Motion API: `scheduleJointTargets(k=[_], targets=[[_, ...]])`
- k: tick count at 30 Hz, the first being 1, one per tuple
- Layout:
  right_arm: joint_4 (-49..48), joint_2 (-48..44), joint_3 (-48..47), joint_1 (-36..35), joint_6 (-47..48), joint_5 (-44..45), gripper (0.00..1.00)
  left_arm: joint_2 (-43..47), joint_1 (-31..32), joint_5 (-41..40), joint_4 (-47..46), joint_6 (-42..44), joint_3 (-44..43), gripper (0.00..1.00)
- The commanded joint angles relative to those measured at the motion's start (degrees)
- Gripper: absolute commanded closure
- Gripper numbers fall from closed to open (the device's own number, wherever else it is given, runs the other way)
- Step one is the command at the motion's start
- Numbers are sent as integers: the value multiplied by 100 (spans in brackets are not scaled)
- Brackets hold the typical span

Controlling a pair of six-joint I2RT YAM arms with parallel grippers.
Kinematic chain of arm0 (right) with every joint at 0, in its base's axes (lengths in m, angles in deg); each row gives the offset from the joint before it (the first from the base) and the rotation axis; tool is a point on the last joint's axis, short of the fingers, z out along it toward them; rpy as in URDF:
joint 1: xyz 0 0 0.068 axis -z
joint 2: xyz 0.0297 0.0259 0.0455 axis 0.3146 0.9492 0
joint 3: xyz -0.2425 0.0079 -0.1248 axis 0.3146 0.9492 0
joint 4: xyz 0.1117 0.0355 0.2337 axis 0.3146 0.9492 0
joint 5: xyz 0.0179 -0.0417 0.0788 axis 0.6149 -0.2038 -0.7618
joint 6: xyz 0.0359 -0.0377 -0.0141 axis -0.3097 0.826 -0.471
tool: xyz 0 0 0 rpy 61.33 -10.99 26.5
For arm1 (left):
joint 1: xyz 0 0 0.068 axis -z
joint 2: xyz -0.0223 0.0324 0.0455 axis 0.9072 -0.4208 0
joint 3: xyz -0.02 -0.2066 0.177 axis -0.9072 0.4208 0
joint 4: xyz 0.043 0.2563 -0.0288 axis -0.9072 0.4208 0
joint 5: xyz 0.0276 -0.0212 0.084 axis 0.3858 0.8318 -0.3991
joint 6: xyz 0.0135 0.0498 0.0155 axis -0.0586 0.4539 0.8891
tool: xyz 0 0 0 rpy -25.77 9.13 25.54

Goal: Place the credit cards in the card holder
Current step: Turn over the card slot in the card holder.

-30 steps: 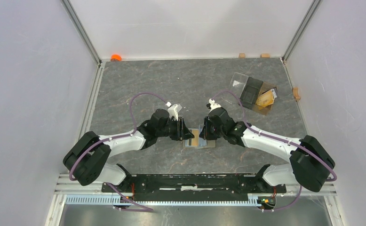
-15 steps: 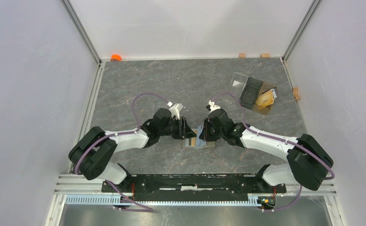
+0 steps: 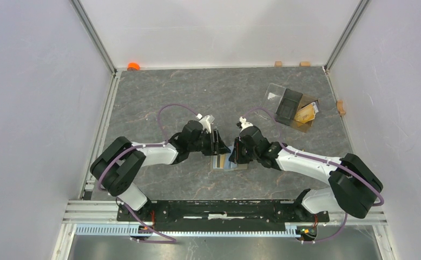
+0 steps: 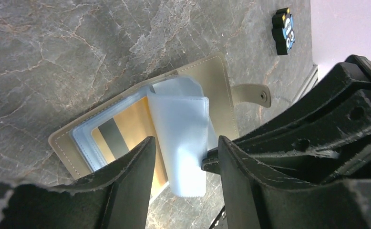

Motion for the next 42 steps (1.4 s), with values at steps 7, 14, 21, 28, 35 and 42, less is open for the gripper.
scheduleJointTargets(k=[7,14,21,28,35,42], targets=[[-217,-26,47,-21,13,-56,100,-401,-8,43,-336,-29,-348,38],[-145,-85,60,-24,16,-1,100,-576,-8,-109,-165,150,-440,41],[24,-169,43,-21,14,113,99,-546,-8,-496,236,352,-474,49],[17,-100,46,-21,16,94,100,-487,-8,-411,182,310,-415,52],[-61,-71,56,-25,7,47,100,-363,-8,-391,88,222,-285,54],[-204,-27,99,-21,-30,-49,95,-280,-7,-306,-107,132,-172,57]])
